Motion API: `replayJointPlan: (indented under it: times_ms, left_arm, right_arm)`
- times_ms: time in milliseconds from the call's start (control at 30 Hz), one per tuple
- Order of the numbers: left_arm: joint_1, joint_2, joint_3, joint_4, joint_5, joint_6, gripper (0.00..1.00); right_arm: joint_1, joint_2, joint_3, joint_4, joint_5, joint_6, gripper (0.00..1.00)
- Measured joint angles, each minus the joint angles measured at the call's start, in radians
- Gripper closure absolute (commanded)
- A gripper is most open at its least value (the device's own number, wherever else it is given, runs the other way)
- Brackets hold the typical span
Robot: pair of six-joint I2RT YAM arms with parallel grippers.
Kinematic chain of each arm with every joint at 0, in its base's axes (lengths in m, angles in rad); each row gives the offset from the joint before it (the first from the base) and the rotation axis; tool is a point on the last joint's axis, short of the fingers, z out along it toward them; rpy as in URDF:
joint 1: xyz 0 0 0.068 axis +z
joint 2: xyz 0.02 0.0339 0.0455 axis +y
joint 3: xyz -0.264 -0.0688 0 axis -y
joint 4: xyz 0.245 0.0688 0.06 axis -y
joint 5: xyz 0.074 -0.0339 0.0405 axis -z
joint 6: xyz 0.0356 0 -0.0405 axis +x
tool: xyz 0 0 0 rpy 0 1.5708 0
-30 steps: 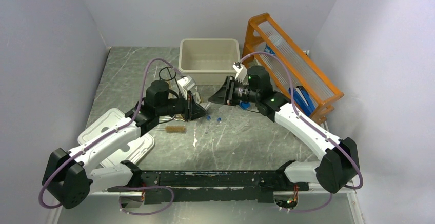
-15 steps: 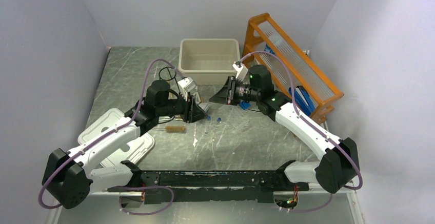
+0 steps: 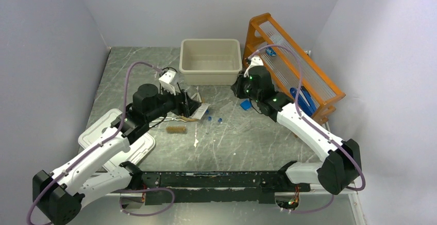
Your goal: Organize the chemistry lab equipment
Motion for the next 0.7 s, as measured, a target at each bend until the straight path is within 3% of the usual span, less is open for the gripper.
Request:
replayJointPlan:
  times_ms: [167,300,500,700]
  left_arm:
    - [0.000,-0.010,0.000,-0.021,-0.085,-0.006,0.23]
    - [0.000,0.014,0.000,-0.036,-0.105,-0.008,0.23]
    - [0.000,0.050,0.000,-0.042,-0.108,-0.009,0.23]
    - [0.000,0.054,0.000,-0.043,-0.108,-0.009,0.23]
  right_arm:
    - [0.081,0.007,-0.050,0.063,0.289,-0.089,0.87]
    - [0.132,0.034,-0.133,0.154,0.416,-0.135,0.87]
    - [0.137,0.096,-0.231,0.264,0.502,-0.160,0.88]
    - [0.142,0.101,-0.283,0.363,0.494,-0.160,0.88]
